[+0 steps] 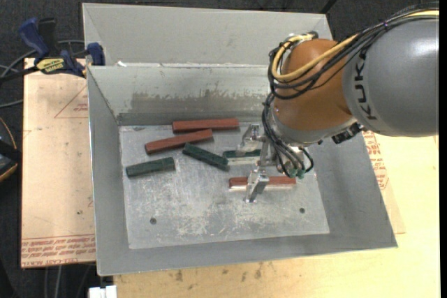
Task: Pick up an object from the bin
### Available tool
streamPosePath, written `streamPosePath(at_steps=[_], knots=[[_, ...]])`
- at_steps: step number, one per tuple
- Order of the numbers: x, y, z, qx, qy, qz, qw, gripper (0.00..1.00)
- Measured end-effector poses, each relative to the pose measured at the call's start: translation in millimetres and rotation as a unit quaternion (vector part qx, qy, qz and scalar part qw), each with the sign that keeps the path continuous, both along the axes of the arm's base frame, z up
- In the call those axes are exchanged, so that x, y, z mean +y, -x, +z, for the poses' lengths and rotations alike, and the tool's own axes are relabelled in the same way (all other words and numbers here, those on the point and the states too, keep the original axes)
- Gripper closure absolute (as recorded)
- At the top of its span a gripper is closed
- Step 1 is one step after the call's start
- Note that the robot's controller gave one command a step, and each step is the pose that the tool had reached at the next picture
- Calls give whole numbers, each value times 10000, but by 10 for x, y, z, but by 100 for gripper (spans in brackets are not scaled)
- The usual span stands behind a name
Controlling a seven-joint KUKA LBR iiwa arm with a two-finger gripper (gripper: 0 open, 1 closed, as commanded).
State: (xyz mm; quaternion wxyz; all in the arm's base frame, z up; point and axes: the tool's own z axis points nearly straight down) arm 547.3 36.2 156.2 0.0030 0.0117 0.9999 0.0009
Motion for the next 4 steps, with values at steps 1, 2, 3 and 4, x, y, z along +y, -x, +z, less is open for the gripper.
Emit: streamPosePath(at_steps=[1, 2, 3, 4], knots=[[-382, -673, 20, 16, 5, 482, 9988, 0], [-510, -532, -444, 12, 3, 31, 10000, 0], [-103, -563, -797, -6, 16, -200, 9998, 0], [-231, -807, -770, -52, -40, 122, 9999, 100]])
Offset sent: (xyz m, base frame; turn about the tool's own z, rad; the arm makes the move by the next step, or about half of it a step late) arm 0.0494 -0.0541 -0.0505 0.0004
